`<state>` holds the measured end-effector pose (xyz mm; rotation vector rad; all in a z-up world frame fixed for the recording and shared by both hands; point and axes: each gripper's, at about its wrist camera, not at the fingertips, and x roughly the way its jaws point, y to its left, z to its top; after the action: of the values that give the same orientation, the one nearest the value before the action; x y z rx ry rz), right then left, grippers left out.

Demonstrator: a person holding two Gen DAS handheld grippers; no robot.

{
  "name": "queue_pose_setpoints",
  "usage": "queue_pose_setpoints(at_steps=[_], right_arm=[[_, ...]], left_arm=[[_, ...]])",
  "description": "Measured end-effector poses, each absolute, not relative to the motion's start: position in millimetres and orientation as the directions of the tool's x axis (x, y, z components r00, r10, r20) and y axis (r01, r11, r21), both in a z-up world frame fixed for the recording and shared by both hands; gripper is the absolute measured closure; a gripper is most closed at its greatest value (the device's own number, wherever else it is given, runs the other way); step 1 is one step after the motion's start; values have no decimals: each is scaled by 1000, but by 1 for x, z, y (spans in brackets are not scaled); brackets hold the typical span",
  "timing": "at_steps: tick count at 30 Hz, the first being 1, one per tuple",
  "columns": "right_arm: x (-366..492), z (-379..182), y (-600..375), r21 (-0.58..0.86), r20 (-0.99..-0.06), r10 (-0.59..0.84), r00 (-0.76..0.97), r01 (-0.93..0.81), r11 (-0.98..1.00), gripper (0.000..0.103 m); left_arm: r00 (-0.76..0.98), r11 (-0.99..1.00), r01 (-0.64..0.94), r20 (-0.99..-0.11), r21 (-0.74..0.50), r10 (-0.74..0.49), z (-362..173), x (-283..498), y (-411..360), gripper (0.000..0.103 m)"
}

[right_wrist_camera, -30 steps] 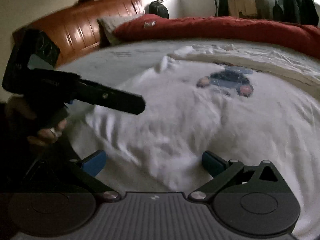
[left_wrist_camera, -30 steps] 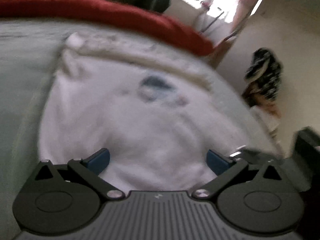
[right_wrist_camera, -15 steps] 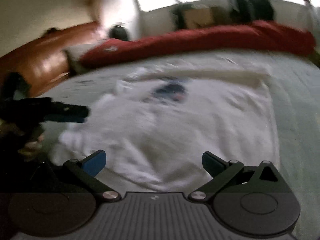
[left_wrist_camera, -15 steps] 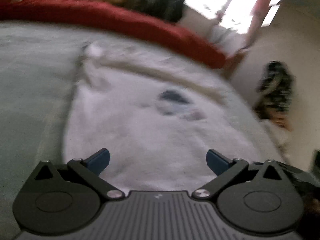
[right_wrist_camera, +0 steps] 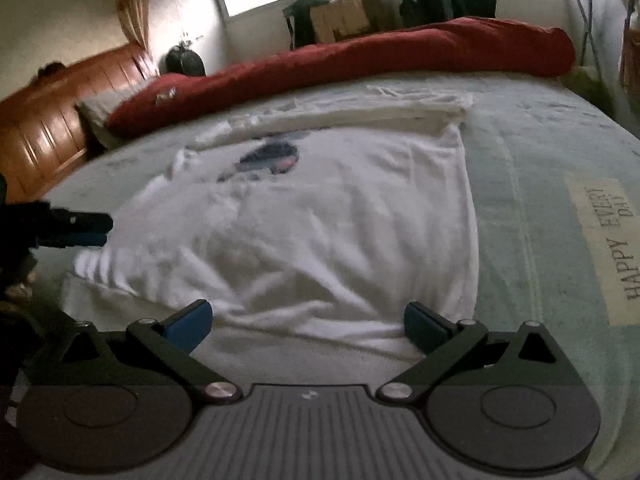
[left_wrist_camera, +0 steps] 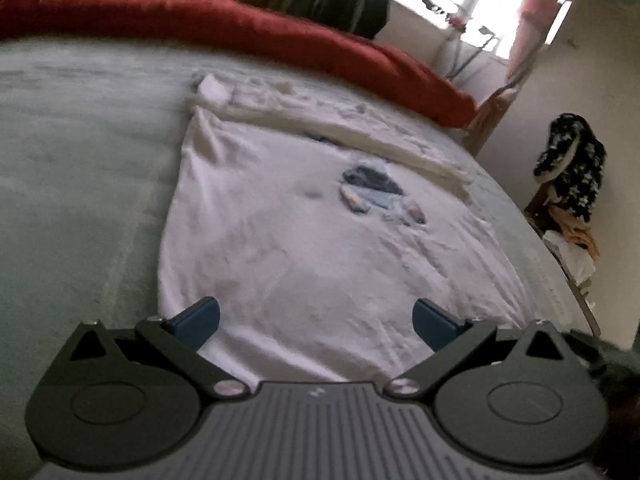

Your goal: Fold clothes

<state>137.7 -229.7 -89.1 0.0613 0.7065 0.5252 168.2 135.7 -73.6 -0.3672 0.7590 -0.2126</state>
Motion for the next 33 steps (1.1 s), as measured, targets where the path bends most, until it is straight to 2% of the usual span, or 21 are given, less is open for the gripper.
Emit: queue_pose_setpoints(at_steps=[6,11,13,15,17,18,21,27,33], right_arm=[[124,-84,-227,148,-578,467,669,-477,866,0],[131,-71,-235,96,-530,421,736,-441,893,0],[140,-61,-241,54,-503,393,770,-426,903,4],[157,-51,-249,-32,-496,358,791,-429,903,28],[181,-42,-259,-125,-489,323,810,-431,894,37],[197,-39,-266,-165,-482,312,819,-434,886,47],[249,-35,-284,-198,-475,309,824,-443,874,55],[367,-57,-293,-139,-528,369,765,-507,851,56],[419,-82,-278,-155,-567,401,720,-571,806,56]], left_arm=[[713,898,181,-575,-402,-401,-33,200,125,2],[654,876,258,-593,-408,-469,-15,249,90,2],[633,867,287,-598,-408,-491,-12,267,74,2],[615,859,306,-603,-411,-508,-13,283,59,2],[601,854,312,-609,-417,-517,-19,298,48,2],[594,851,314,-612,-421,-522,-22,305,42,2],[572,843,321,-621,-431,-536,-30,328,25,2],[534,838,299,-648,-457,-543,-53,365,7,2],[504,826,300,-656,-477,-562,-73,376,8,2]])
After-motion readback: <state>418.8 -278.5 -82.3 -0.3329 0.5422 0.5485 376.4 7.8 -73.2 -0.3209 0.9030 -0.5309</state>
